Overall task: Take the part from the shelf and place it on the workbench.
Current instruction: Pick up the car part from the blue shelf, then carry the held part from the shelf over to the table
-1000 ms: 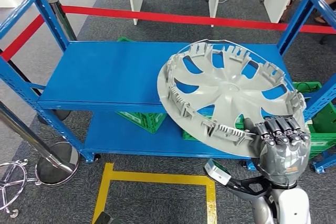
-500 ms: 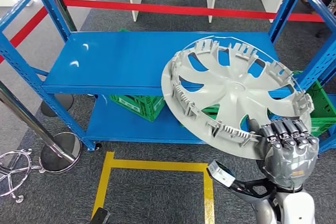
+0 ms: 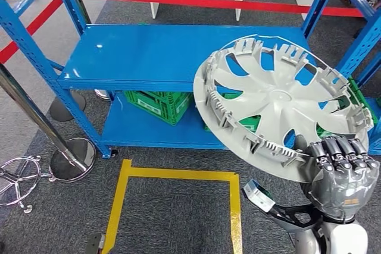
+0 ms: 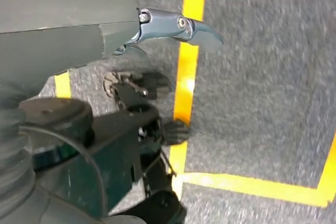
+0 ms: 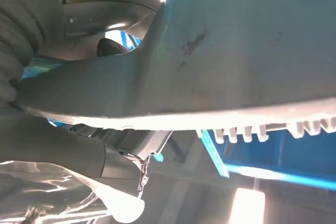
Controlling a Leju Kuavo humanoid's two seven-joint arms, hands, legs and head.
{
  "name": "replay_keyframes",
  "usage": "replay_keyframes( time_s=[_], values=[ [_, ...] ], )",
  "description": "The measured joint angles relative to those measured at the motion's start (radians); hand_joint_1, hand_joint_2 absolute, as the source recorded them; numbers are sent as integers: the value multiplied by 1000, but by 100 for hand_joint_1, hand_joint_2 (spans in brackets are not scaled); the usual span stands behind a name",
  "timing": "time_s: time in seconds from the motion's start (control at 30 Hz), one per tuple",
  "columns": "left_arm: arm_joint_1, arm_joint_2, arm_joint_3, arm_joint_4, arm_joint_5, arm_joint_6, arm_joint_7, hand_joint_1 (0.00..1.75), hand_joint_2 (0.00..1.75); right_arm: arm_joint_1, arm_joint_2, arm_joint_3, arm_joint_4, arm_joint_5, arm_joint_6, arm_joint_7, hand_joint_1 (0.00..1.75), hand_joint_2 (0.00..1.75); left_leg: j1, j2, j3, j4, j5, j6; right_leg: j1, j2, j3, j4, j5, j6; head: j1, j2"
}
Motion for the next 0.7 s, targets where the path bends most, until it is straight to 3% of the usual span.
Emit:
replay_keyframes(
  time_s=[0.07,0.13,0.17,0.2,0.23,0.3,0.37,0.4,0.47,0.5,0.57,0.63,0.7],
  values=[
    [-2,-4,11,0,1,0,1,0,175,2,1,-5,-3,0,0,0,175,175,3,4,-23,-8,27,13,0,3,-25,59,-76,8,3,0],
    [-3,-7,20,0,2,0,2,0,175,2,2,-9,-4,0,0,0,175,175,0,5,-55,-6,51,18,0,4,-53,179,-167,13,6,0],
    [-3,-9,23,0,2,0,3,0,175,3,2,-10,-4,0,0,0,175,175,-1,6,-72,-4,63,18,0,4,-57,233,-182,15,7,0],
    [-3,-10,26,0,2,0,4,0,175,4,2,-12,-4,0,0,0,175,175,-2,7,-91,-1,75,17,0,4,-50,264,-173,16,7,0],
    [-3,-10,28,0,2,0,5,0,175,4,2,-13,-4,0,0,0,175,175,-3,7,-109,4,86,16,0,4,-28,263,-144,16,7,0],
    [-3,-11,30,0,2,0,6,0,175,4,2,-15,-4,0,0,0,175,175,-3,7,-142,17,105,10,0,4,64,164,-96,14,7,0],
    [-4,-12,32,0,6,0,8,0,175,3,3,-16,-6,0,0,-3,175,175,-6,6,-164,32,122,2,3,4,170,14,-115,6,8,0],
    [-5,-13,35,0,10,0,11,0,175,3,4,-17,-8,0,0,-4,175,175,-7,5,-171,36,132,-3,5,5,197,-34,-133,1,9,0],
    [-4,-13,43,0,18,4,23,0,175,3,7,-20,-10,0,0,-6,175,175,-5,4,-180,35,150,-13,7,3,191,-53,-134,-13,10,0],
    [-2,-13,48,0,22,7,30,0,175,3,9,-22,-10,0,0,-7,175,175,-2,3,-186,39,141,-20,7,2,181,-51,-125,-20,9,0],
    [2,-13,54,0,25,11,39,0,175,2,13,-26,-13,0,0,-8,175,175,2,1,-203,72,84,-33,4,-1,161,-51,-104,-34,7,0],
    [3,-14,57,0,26,13,44,0,175,2,17,-29,-16,0,0,-9,175,175,6,1,-223,160,-6,-43,5,-3,143,-49,-86,-41,4,0],
    [2,-14,61,0,26,15,49,0,175,2,20,-33,-19,1,0,-12,175,175,9,1,-235,278,-65,-49,6,-4,118,-41,-66,-42,4,0]
  ],
)
